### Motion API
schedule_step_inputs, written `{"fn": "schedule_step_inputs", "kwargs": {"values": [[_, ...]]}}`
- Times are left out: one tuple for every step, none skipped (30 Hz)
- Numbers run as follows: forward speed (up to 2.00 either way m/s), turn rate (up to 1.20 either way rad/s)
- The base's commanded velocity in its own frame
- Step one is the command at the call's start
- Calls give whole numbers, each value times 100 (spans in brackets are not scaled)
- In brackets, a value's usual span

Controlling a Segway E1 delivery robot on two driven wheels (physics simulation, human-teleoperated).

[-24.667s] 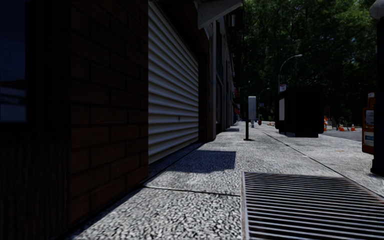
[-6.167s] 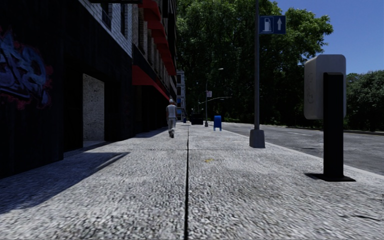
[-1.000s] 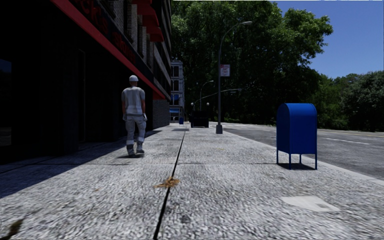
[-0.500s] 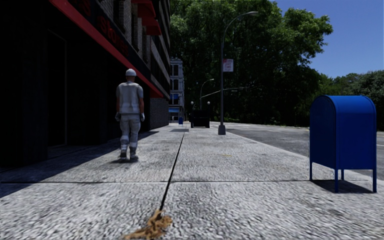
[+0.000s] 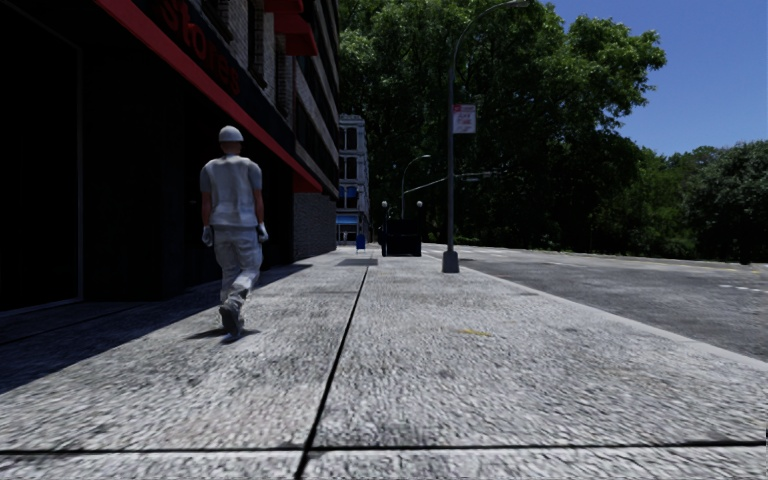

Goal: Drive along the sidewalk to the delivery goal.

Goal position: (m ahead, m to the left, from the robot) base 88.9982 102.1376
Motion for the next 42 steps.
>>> {"fn": "schedule_step_inputs", "kwargs": {"values": [[200,0],[200,0],[200,0],[200,0],[200,0],[200,0],[200,0],[200,0],[200,0],[200,0],[200,0],[200,0],[200,0],[200,0],[200,0],[200,0],[200,0],[200,0],[200,0],[200,0],[200,0],[200,0],[200,0],[200,0],[200,0],[200,0],[200,0],[200,0],[200,0],[200,0],[200,0],[200,0],[200,0],[200,0],[200,0],[200,0],[200,0],[200,0],[200,0],[200,0],[200,0],[200,0]]}}
